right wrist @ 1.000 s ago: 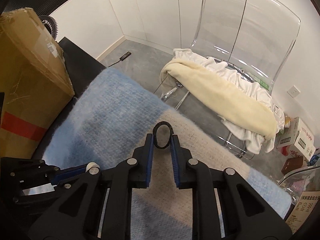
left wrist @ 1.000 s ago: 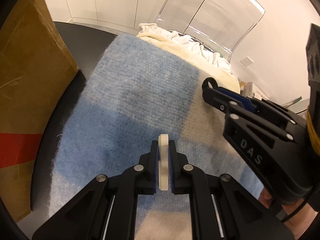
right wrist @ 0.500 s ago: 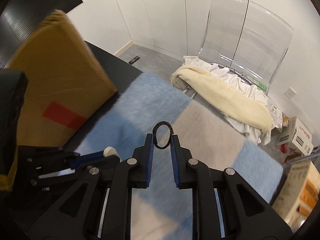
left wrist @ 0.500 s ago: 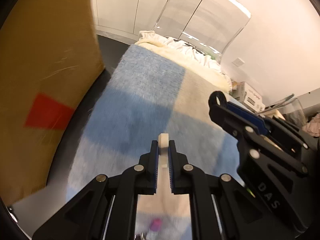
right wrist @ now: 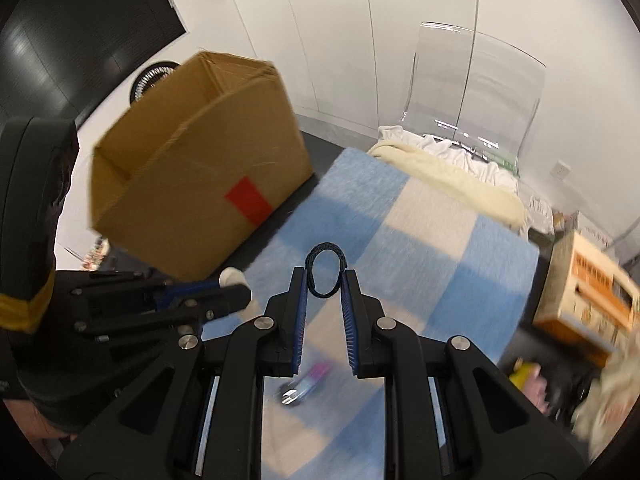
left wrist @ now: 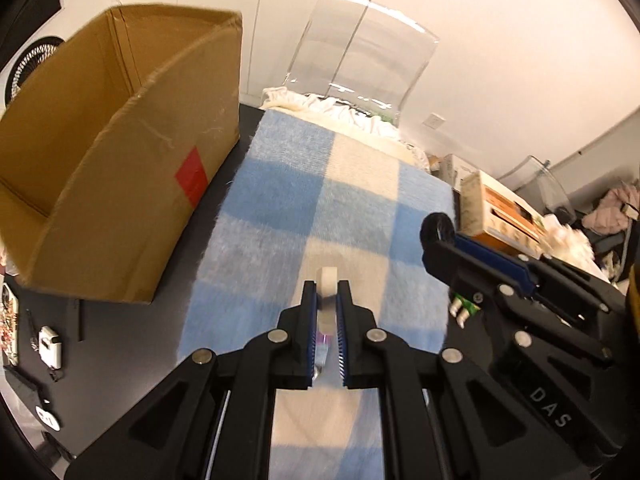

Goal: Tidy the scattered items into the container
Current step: 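Carry the nail file in the left gripper while the right carries the hair tie toward the box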

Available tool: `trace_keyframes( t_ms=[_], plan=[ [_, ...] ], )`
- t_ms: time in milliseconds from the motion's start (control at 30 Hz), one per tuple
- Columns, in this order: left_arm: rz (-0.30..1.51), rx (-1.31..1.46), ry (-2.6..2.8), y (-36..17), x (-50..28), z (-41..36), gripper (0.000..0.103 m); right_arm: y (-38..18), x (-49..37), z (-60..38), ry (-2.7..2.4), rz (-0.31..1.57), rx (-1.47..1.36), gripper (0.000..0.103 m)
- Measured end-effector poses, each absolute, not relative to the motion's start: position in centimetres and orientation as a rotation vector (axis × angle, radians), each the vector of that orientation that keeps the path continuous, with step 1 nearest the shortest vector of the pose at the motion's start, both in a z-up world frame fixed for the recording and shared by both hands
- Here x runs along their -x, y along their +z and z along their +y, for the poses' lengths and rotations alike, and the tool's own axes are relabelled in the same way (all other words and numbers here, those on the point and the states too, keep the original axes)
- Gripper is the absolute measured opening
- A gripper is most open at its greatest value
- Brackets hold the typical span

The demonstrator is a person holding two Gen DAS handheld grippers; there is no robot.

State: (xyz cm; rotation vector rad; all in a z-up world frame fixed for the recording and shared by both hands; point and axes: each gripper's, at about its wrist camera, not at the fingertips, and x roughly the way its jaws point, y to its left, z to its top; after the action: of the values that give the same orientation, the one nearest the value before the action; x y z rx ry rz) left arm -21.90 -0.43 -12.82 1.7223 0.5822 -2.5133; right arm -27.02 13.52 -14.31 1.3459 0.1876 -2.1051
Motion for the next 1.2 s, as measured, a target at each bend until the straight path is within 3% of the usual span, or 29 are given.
trace_keyframes(
  t_ms=[567,1200],
  plan=[
    [0.594,-1.576,-2.658,-6.1,16.2,-9.5,0.009,-6.7,18.2,5.1,-2.19,0.199,-1.297,0.018],
    [0.603,-1.502,-2.615,-7.6,20.3,-24.5,0.009,-8.2,21.9,-9.7,-2.093,0.192,-1.331,0.018]
  ],
)
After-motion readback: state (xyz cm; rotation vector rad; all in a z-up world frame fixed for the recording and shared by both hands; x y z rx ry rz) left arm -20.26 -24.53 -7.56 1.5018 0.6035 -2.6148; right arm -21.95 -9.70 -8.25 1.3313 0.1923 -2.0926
